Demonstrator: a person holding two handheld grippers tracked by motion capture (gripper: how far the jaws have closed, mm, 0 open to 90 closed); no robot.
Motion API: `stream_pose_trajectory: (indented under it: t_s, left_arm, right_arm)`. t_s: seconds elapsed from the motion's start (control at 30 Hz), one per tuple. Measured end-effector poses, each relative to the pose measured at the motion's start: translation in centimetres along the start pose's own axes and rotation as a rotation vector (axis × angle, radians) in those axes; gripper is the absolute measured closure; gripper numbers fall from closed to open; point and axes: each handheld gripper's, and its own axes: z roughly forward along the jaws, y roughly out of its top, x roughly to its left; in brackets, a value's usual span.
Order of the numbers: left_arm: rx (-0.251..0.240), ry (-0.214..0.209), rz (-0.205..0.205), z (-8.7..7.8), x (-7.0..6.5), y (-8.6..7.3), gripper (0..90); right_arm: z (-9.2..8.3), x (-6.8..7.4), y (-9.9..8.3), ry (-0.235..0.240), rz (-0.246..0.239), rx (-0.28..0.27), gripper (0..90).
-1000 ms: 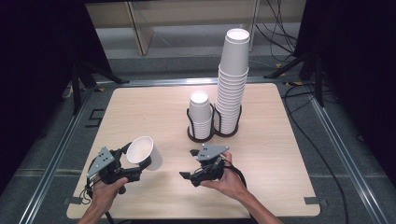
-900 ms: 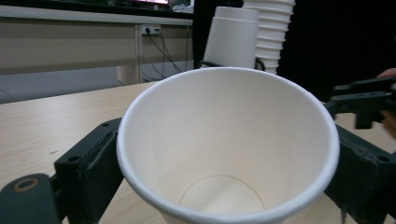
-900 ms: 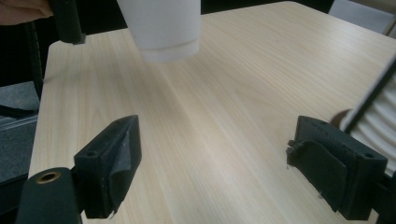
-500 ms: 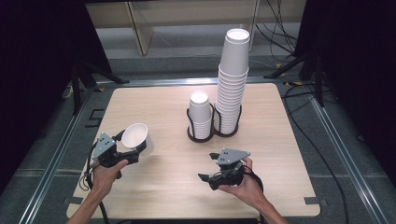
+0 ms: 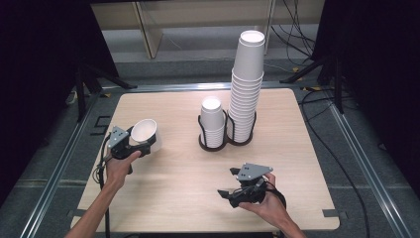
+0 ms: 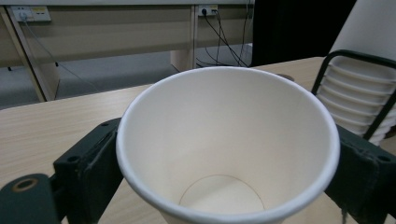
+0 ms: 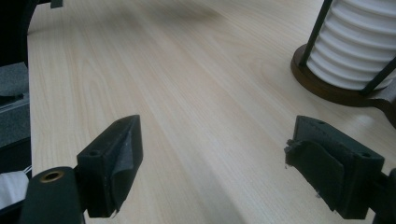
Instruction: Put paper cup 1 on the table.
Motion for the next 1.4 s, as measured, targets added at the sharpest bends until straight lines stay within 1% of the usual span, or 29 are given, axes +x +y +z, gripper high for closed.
stream_pose_trajectory:
  t_s: [0.07,0.1,0.17,0.23,0.27,0.3,0.37,0.4,0.43,0.47,0.57,0.67,0.73,0.8,0.83,0.87,0.9,0.93,0.97,1.0,1.03,1.1,1.13,1.17,1.23,1.27,1.3,1.33,1.4]
  left_arm:
    - [0.012,0.006,-0.003,0.6,0.2,-0.1,9.1]
    - [0.008,0.011,-0.002,1.0,0.3,-0.2,9.1]
    - [0.012,0.012,-0.005,1.6,0.5,-0.3,9.0]
    - [0.019,0.022,-0.002,1.9,0.5,-0.4,8.9]
    - [0.024,0.023,0.000,2.1,0.5,-0.4,8.9]
    - [0.015,0.021,0.001,2.3,0.5,-0.4,8.9]
    - [0.022,0.026,0.000,2.8,0.5,-0.5,8.8]
    - [0.024,0.026,0.002,3.0,0.5,-0.6,8.8]
    - [0.027,0.029,0.002,3.1,0.4,-0.6,8.7]
    - [0.025,0.029,0.004,3.4,0.4,-0.8,8.7]
    - [0.045,0.039,0.011,3.9,0.6,-1.3,8.4]
    - [0.050,0.044,0.018,4.3,0.8,-1.7,8.1]
    - [0.056,0.049,0.036,4.6,0.9,-2.1,7.8]
    - [0.060,0.037,0.045,4.6,1.0,-2.2,7.4]
    - [0.068,0.028,0.051,4.7,0.9,-2.3,8.0]
    - [0.082,0.027,0.061,4.8,0.9,-2.4,9.8]
    - [0.094,0.025,0.068,4.9,0.8,-2.6,9.9]
    - [0.112,0.025,0.079,5.0,0.8,-2.8,10.3]
    - [0.112,0.022,0.082,5.0,0.8,-3.0,11.0]
    - [0.120,0.019,0.083,5.0,0.9,-3.2,11.4]
    - [0.134,0.017,0.087,5.0,0.9,-3.3,12.4]
    - [0.143,0.005,0.086,4.8,1.1,-3.5,13.6]
    - [0.146,0.002,0.086,4.7,1.2,-3.6,14.5]
    - [0.149,0.005,0.083,4.5,1.2,-3.6,14.5]
    - [0.169,-0.002,0.093,4.3,1.3,-3.8,14.6]
    - [0.185,-0.001,0.099,4.1,1.3,-3.9,14.6]
    - [0.181,-0.007,0.093,3.9,1.4,-4.0,14.7]
    - [0.190,-0.016,0.093,3.7,1.4,-3.9,14.7]
    - [0.194,-0.019,0.091,3.2,1.5,-3.6,14.7]
  right_arm:
    - [-0.1,-0.1,0.0,-0.010,-0.012,-0.003,18.2]
    - [-0.1,-0.1,-0.1,-0.004,0.003,-0.002,18.2]
    - [-0.2,-0.2,-0.2,-0.012,-0.002,-0.003,18.3]
    - [-0.2,-0.2,-0.2,-0.011,-0.004,-0.002,18.5]
    - [-0.2,-0.1,-0.2,-0.005,0.007,0.000,18.6]
    - [-0.1,-0.1,-0.2,-0.003,0.004,-0.001,18.7]
    - [-0.1,-0.1,-0.1,0.002,0.002,0.002,18.8]
    - [-0.1,-0.1,-0.1,0.009,-0.007,-0.002,18.8]
    - [-0.1,-0.1,-0.1,0.000,-0.016,0.002,18.9]
    - [-0.1,0.0,-0.1,0.002,-0.011,0.003,18.9]
    - [0.0,0.0,-0.1,0.007,-0.028,-0.003,19.2]
    - [0.0,0.1,0.0,0.016,-0.016,-0.003,19.4]
    - [0.0,0.1,0.0,0.021,-0.017,-0.008,19.4]
    - [-0.1,0.2,0.0,0.016,-0.008,-0.004,19.4]
    - [-0.1,0.1,0.0,0.017,-0.017,-0.006,19.4]
    - [-0.1,0.1,0.0,0.014,-0.016,-0.010,19.4]
    - [-0.1,0.0,0.0,0.012,-0.027,-0.012,19.4]
    - [-0.1,0.0,0.0,0.012,-0.028,-0.010,19.4]
    - [-0.1,0.0,0.0,0.013,-0.026,-0.012,19.4]
    - [-0.1,0.1,0.0,0.020,-0.001,-0.008,19.4]
    - [-0.2,0.1,0.0,0.019,-0.001,-0.011,19.4]
    - [-0.2,0.1,0.0,0.019,-0.003,-0.015,19.4]
    - [-0.2,0.0,0.0,0.016,-0.013,-0.017,19.4]
    - [-0.2,0.1,0.0,0.018,-0.003,-0.013,19.4]
    - [-0.2,0.1,0.0,0.019,0.000,-0.009,19.4]
    - [-0.1,0.0,0.0,0.017,-0.015,-0.009,19.4]
    - [-0.1,0.0,0.0,0.017,-0.020,-0.007,19.4]
    - [-0.1,0.1,-0.1,0.025,-0.006,-0.004,19.4]
    - [-0.1,0.1,0.0,0.027,-0.005,-0.004,19.4]
